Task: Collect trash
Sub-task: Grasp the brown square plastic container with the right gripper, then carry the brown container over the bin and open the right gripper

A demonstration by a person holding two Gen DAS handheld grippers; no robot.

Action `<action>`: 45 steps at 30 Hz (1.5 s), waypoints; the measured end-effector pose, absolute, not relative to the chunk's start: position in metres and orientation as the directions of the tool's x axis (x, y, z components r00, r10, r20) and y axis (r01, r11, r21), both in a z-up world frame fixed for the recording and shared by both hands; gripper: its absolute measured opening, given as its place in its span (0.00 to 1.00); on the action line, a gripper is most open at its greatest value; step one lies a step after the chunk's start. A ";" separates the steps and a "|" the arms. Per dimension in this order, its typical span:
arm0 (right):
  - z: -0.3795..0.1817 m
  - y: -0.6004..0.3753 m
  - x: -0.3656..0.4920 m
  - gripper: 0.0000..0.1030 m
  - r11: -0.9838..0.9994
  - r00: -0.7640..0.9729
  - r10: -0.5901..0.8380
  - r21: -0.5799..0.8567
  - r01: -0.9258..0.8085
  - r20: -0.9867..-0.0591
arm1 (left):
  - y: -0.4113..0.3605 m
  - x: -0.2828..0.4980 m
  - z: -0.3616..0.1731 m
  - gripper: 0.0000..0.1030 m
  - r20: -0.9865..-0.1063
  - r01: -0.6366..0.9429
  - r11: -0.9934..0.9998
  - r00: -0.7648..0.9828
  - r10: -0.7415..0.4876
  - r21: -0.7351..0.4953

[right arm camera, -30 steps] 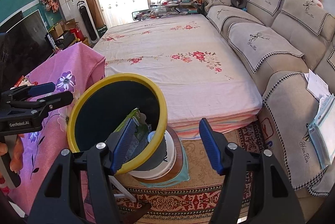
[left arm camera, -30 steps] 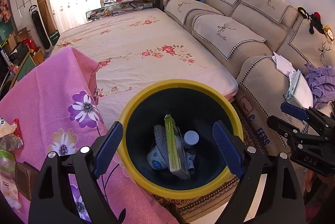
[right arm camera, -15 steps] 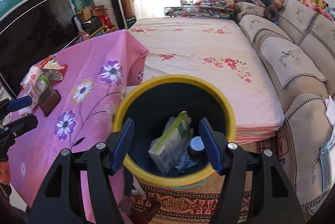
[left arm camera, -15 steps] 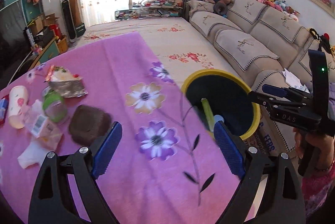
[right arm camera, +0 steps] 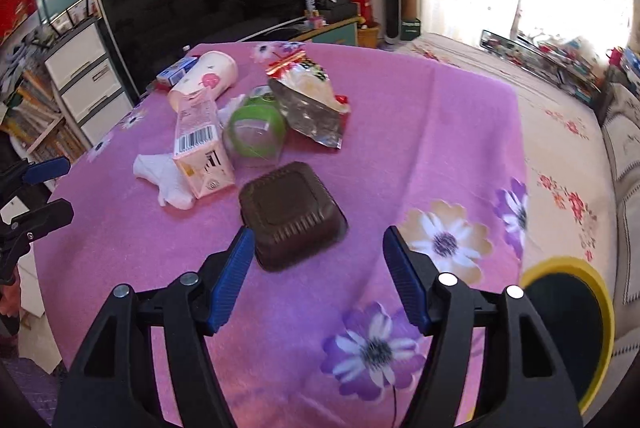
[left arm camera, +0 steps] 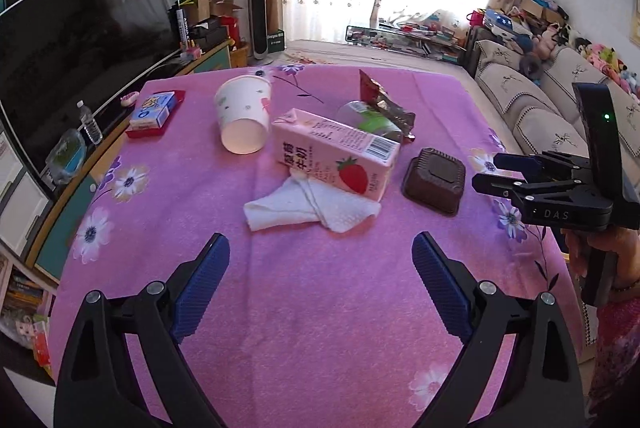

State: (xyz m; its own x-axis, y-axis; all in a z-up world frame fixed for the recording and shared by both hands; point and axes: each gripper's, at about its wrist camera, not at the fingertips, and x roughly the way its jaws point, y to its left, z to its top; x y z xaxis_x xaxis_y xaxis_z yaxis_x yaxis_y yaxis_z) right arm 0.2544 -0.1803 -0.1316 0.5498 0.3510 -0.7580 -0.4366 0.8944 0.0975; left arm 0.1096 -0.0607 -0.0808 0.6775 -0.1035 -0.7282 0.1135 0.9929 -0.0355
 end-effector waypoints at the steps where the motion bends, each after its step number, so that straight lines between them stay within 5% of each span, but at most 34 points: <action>1: -0.133 -0.172 0.260 0.67 0.887 0.542 0.348 0.081 -0.454 -0.765 | -0.056 0.109 -0.082 0.89 -0.727 0.109 0.993 0.679 -0.103 -0.039; 15: -0.159 -0.145 0.282 0.60 0.865 0.489 0.320 0.040 -0.500 -0.811 | -0.076 0.106 -0.076 0.89 -0.723 0.153 0.986 0.674 -0.151 -0.063; 28: -0.123 -0.196 0.219 0.60 0.903 0.578 0.332 0.074 -0.424 -0.745 | -0.083 0.106 -0.076 0.89 -0.721 0.169 0.984 0.674 -0.163 -0.064; 45: -0.142 -0.357 0.179 0.60 1.000 0.627 0.016 0.013 -0.009 -0.778 | -0.095 0.104 -0.079 0.89 -0.726 0.185 0.981 0.667 -0.166 -0.054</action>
